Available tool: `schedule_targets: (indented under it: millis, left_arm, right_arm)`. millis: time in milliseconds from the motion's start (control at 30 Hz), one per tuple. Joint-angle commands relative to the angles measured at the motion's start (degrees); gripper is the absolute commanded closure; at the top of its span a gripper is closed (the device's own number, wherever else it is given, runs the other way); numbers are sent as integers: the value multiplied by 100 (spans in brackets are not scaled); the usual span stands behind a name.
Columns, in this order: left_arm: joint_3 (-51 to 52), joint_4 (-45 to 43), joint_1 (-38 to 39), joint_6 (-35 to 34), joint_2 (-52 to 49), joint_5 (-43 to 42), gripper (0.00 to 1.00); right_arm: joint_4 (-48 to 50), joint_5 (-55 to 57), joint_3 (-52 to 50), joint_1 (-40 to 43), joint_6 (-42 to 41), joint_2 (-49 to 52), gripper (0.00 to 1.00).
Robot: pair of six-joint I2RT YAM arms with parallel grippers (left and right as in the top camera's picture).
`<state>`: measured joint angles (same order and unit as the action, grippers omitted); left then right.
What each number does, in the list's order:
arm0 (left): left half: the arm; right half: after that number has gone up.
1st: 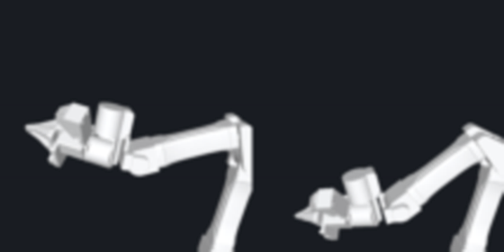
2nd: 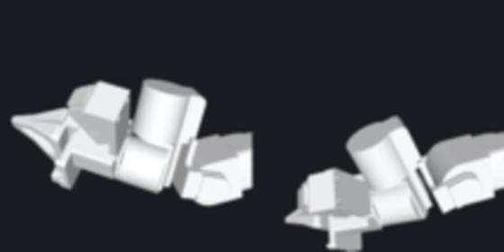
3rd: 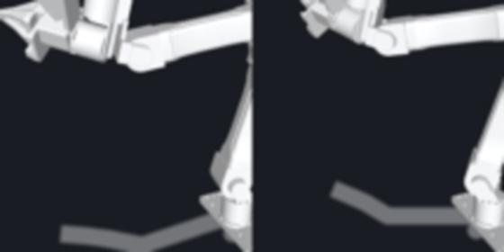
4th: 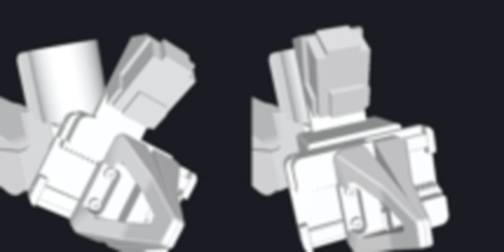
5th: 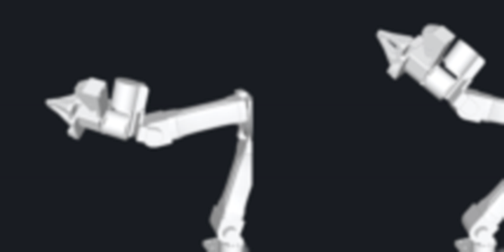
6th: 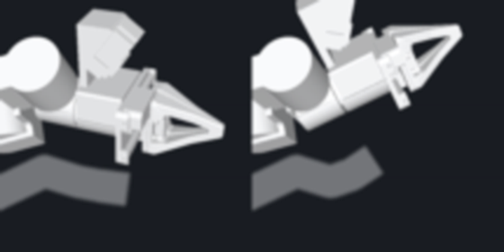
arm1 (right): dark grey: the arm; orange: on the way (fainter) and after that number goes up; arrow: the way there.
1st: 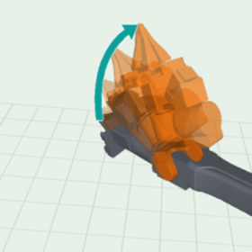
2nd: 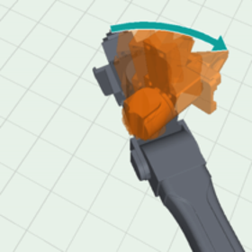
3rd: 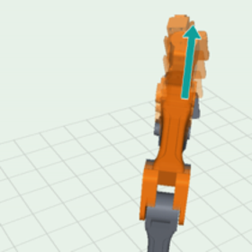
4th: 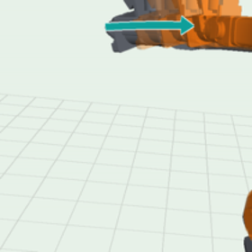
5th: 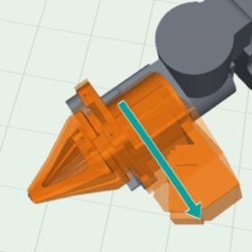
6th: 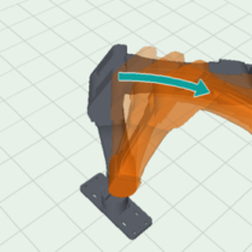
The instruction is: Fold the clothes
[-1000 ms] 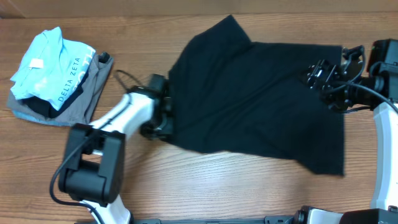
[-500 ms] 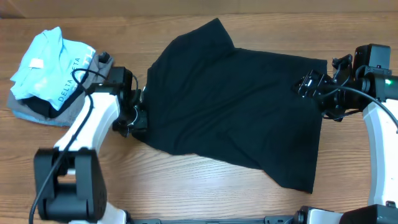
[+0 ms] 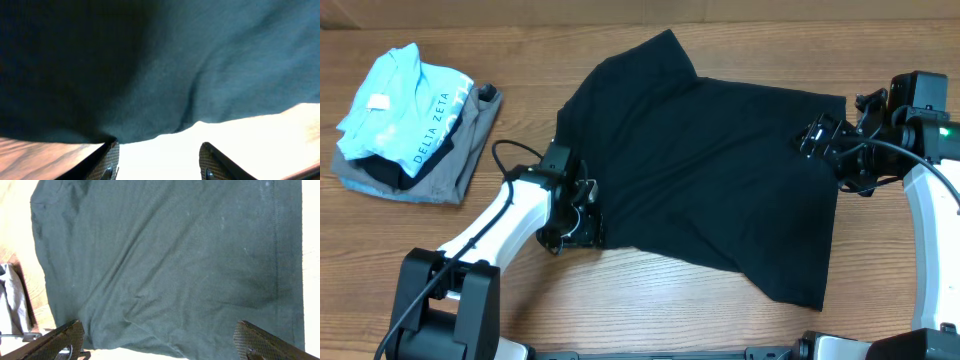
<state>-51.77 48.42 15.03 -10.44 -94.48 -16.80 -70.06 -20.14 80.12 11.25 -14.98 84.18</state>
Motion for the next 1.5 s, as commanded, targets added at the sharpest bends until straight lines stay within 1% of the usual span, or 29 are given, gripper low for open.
schedule_targets:
  millis: [0, 100, 133, 167, 200, 233, 267, 400, 533, 600, 667, 700, 767, 867, 933, 1000, 1033, 1100, 1133, 1267, 1367, 1467]
  left_arm:
    - [212, -240, 0, -278, -48, -20, 46]
    - [238, -396, 0, -396, -48, 249, 47]
    - [238, -413, 0, -398, -48, 306, 53]
    - [238, -415, 0, -426, -48, 385, 61]
    - [236, -411, -2, -522, -48, 511, 80]
    - [232, -411, -7, -584, -44, 549, 90]
    - [216, -413, -11, -595, -44, 542, 95]
    - [13, -275, -11, -588, -37, 579, 96]
    - [-380, 212, -11, -590, -22, 1158, 96]
    - [-599, 446, -13, -590, -22, 1386, 96]
    - [-815, 643, -11, -590, -22, 1502, 96]
    - [-920, 704, -11, -588, -22, 1493, 96]
    - [-1040, 765, -11, -586, -22, 1482, 96]
    - [-1165, 881, -11, -586, -22, 1486, 96]
    - [-1204, 968, -11, -588, -22, 1488, 96]
    - [-1215, 1062, -11, -586, -22, 1486, 96]
    - [-1215, 1110, -11, -588, -22, 1473, 96]
    - [-1217, 1235, -11, -584, -22, 1351, 96]
    - [-1224, 1294, -11, -560, -22, 1283, 96]
    - [-1349, 1443, -11, -361, -22, 1056, 96]
    - [-1499, 1115, -11, -85, -22, 1086, 96]
    - [-1558, 382, -11, 79, -22, 1082, 96]
  right_arm:
    - [-44, 94, -22, -9, 0, 15, 0]
    - [-186, 323, -68, -9, -59, 17, 0]
    - [-240, 562, -122, -9, -260, 17, 0]
    - [-275, 776, -192, -9, -450, 17, 0]
    - [-269, 992, -350, 11, -612, 17, 0]
    - [-249, 1082, -479, 37, -656, 17, 0]
    - [-219, 1091, -577, 57, -656, 17, 0]
    - [59, 1154, -1209, 184, -748, 22, 0]
    - [730, 1397, -1849, 422, -1060, 22, 1]
    - [1139, 1392, -2184, 522, -1060, 39, 12]
    - [1508, 1357, -2459, 562, -1080, 72, 27]
    - [1687, 1298, -2597, 560, -1080, 85, 32]
    - [2022, 1091, -2844, 546, -1080, 92, 33]
    - [2472, 1217, -3224, 522, -1108, 94, 36]
    - [2669, 1475, -3477, 522, -1403, 98, 41]
    - [2911, 1611, -3720, 522, -1513, 105, 44]
    - [3029, 1613, -3832, 522, -1513, 109, 48]
    - [3202, 1609, -4041, 522, -1513, 114, 63]
    - [3233, 1609, -4092, 522, -1513, 114, 67]
    - [3261, 1609, -4153, 522, -1510, 114, 76]
    - [3322, 1604, -4151, 522, -1513, 114, 82]
    - [3377, 1602, -4148, 522, -1513, 114, 83]
